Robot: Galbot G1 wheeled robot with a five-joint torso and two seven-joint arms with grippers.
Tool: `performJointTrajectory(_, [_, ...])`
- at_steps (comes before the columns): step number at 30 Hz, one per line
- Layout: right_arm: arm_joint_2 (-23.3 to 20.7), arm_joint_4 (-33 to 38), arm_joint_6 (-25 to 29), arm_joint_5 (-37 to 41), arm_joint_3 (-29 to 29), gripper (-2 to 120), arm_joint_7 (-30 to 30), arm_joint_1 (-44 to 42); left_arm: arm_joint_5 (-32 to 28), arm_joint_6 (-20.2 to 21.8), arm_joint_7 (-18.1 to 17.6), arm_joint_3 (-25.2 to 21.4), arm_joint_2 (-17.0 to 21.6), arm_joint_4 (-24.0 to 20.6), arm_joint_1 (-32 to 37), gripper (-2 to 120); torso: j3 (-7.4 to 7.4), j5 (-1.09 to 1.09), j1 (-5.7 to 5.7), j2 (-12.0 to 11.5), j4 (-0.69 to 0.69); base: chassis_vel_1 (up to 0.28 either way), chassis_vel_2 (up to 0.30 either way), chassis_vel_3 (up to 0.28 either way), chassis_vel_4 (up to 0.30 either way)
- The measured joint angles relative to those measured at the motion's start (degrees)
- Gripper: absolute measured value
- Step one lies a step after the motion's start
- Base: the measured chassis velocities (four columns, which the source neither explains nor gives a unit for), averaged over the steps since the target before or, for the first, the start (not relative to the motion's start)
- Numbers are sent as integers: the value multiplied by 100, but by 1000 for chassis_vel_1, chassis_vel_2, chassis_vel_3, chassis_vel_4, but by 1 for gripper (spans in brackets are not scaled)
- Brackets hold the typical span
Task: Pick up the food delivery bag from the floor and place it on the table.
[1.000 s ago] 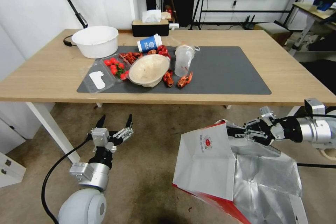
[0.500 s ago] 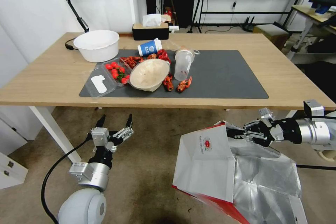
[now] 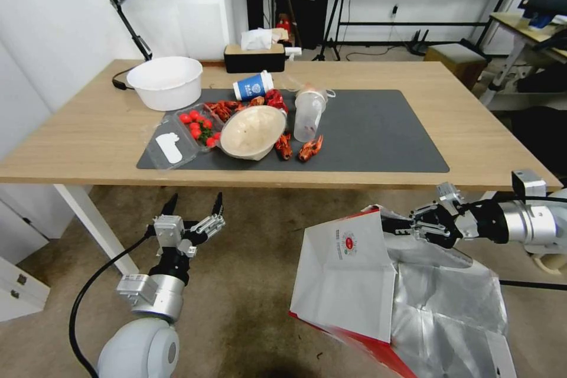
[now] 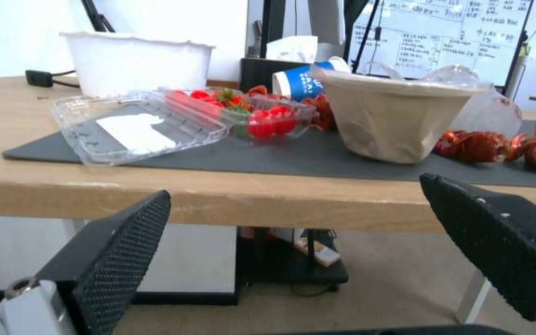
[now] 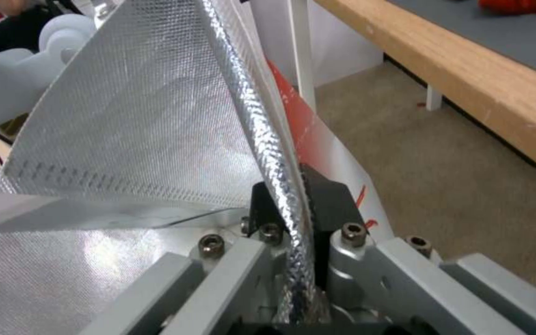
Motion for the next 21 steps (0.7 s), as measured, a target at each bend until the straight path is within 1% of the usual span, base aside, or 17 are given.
performJointTrajectory(12, [3, -2, 1, -2, 0, 0, 1, 4, 0, 0, -2, -2, 1, 3, 2, 100, 91, 0, 66, 155, 0, 0, 0, 0, 0])
performJointTrajectory(15, [4, -2, 1, -4, 0, 0, 2, 2, 0, 0, -4, -2, 2, 5, 2, 100, 153, 0, 113, 267, 0, 0, 0, 0, 0])
performJointTrajectory(21, [11, -1, 3, -9, 0, 0, 2, -6, 0, 0, -4, -1, 2, 9, -1, 100, 220, 0, 163, 385, 0, 0, 0, 0, 0])
